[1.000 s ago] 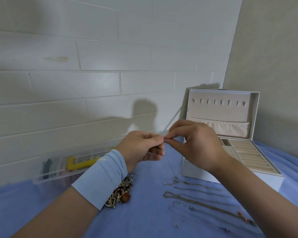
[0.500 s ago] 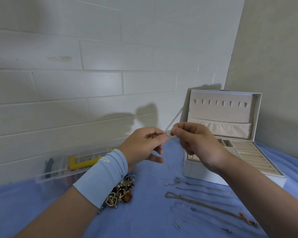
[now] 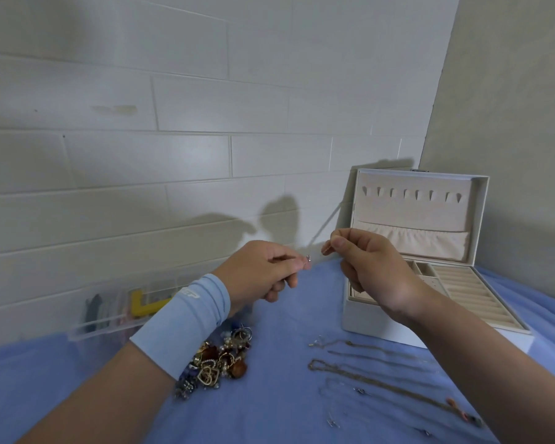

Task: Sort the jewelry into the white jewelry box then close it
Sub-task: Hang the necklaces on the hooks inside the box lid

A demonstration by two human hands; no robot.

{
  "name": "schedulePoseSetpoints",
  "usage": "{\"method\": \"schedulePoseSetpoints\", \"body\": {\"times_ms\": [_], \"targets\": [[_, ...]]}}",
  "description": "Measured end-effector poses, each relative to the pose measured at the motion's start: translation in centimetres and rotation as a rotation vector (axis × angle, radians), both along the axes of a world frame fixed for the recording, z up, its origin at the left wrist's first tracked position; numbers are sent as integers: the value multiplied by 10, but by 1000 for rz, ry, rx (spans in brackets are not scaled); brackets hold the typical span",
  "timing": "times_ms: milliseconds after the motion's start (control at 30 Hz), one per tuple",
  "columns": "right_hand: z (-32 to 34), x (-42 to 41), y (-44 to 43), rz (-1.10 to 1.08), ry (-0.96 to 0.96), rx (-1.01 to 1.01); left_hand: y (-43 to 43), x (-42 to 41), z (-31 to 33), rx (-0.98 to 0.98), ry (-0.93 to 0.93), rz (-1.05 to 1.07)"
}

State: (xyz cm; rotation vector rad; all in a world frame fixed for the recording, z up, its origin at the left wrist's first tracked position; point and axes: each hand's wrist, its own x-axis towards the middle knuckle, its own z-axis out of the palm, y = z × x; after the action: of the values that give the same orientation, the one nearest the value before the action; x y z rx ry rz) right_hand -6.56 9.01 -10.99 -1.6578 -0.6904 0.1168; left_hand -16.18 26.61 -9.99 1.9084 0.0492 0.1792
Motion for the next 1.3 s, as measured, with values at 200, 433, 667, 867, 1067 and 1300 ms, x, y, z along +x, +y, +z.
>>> {"method": "schedulePoseSetpoints", "body": {"times_ms": [200, 433, 667, 867, 1067, 1300], "targets": [[-4, -1, 2, -35, 29, -62, -6, -1, 4, 84, -17, 44], [-4, -9, 4, 53, 93, -93, -3, 3, 0, 78, -107, 165], [1, -12, 2, 98, 161, -68, 0, 6, -2, 31, -122, 136], [-2, -11, 5, 35, 184, -62, -6, 4, -2, -227, -81, 16], [3, -10, 1, 113, 225, 53, -4, 1, 4, -74, -31, 69], [16, -9, -9, 91, 94, 113, -5, -4, 16, 74, -236, 142]]}}
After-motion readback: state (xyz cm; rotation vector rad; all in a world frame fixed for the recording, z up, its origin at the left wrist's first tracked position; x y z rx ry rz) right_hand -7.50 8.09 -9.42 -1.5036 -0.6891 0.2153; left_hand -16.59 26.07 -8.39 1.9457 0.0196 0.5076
